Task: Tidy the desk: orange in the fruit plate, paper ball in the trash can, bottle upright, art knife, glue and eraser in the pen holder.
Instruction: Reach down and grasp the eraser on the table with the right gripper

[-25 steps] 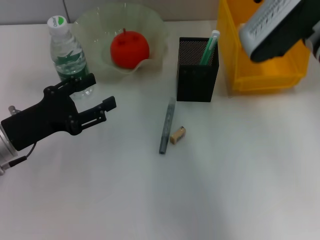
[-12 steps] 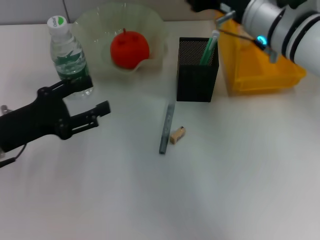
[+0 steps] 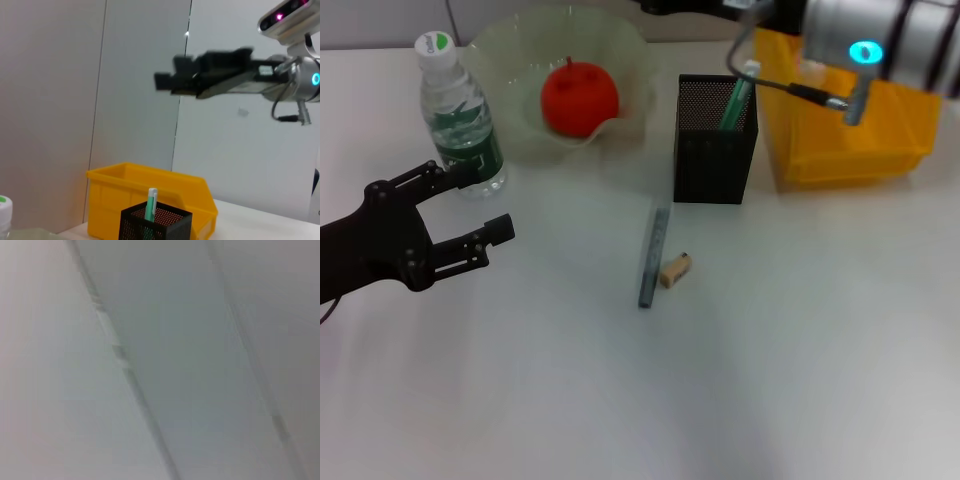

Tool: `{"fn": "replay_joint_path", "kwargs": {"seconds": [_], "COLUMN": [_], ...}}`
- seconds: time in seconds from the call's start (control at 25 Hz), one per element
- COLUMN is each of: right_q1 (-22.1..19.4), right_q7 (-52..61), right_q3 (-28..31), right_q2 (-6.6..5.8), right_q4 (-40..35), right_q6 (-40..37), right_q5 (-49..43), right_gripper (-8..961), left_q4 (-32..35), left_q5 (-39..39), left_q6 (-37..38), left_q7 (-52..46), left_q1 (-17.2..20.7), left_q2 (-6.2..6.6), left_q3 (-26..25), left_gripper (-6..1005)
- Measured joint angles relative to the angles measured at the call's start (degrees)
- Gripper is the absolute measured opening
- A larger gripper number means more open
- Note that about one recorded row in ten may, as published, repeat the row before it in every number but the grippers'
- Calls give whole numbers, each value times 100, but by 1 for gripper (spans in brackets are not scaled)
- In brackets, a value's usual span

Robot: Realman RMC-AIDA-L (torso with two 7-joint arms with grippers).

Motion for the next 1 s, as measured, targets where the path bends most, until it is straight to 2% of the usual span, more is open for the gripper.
{"fn": "replay_joint_path", "kwargs": {"seconds": [0.04, 0.08, 0.12, 0.16, 0.2, 0.24, 0.36, 0.44, 0.48, 0.56, 0.6, 0.68, 0.76, 0.8, 0.84, 0.88, 0.92, 1.0], "right_q1": [0, 122, 122, 200, 457, 457, 898, 1084, 1196, 1252, 1384, 1438, 1529, 1613, 1613, 1717, 1717, 1854], "right_q7": [0, -316, -316, -360, -368, -368, -391, -424, -387, -336, -329, -347, -438, -534, -534, -600, -600, -723], "right_q3": [0, 521, 521, 772, 1394, 1394, 2108, 2303, 2322, 2304, 2279, 2279, 2280, 2274, 2274, 2273, 2273, 2224], "right_q2": [0, -12, -12, -28, -93, -93, -319, -441, -500, -512, -481, -446, -349, -251, -251, -150, -150, -21], "right_q4": [0, 373, 373, 557, 1074, 1074, 1956, 2303, 2369, 2342, 2239, 2195, 2106, 2046, 2046, 2018, 2018, 2063], "right_q6": [0, -912, -912, -1272, -2170, -2170, -3287, -3689, -3825, -3859, -3952, -3991, -4024, -4017, -4017, -3983, -3983, -3857], "right_q5": [0, 227, 227, 219, -10, -10, -543, -956, -1483, -1806, -2585, -2874, -3424, -3847, -3847, -4300, -4300, -4767], "right_gripper": [477, 477, 477, 477, 477, 477, 477, 478, 478, 478, 478, 535, 592, 621, 650, 678, 707, 765], "left_q4": [0, 2, 4, 6, 5, 5, 6, 6, 5, 9, 19, 39, 89, 135, 135, 147, 152, 153], "left_q5": [0, 20, 47, 69, 101, 101, 111, 113, 114, 115, 115, 116, 119, 125, 125, 125, 125, 171], "left_q6": [0, 4, 9, 14, 20, 20, 35, 39, 39, 36, 34, 34, 34, 34, 34, 34, 34, 23], "left_q7": [0, 0, 0, -7, -36, -36, -87, -133, -164, -210, -226, -259, -340, -414, -414, -445, -472, -549], "left_q1": [0, -9, -20, -32, -54, -54, -78, -87, -96, -106, -108, -109, -107, -104, -104, -102, -101, -105], "left_q2": [0, 2, 5, 6, 6, 6, 7, 7, 7, 9, 21, 24, 33, 40, 40, 43, 45, 57], "left_q3": [0, 0, 1, 0, 0, 0, 11, 34, 42, 57, 61, 62, 66, 80, 80, 84, 86, 87], "left_gripper": [807, 807, 807, 807, 807, 807, 806, 806, 806, 806, 806, 806, 805, 805, 805, 805, 805, 805]}}
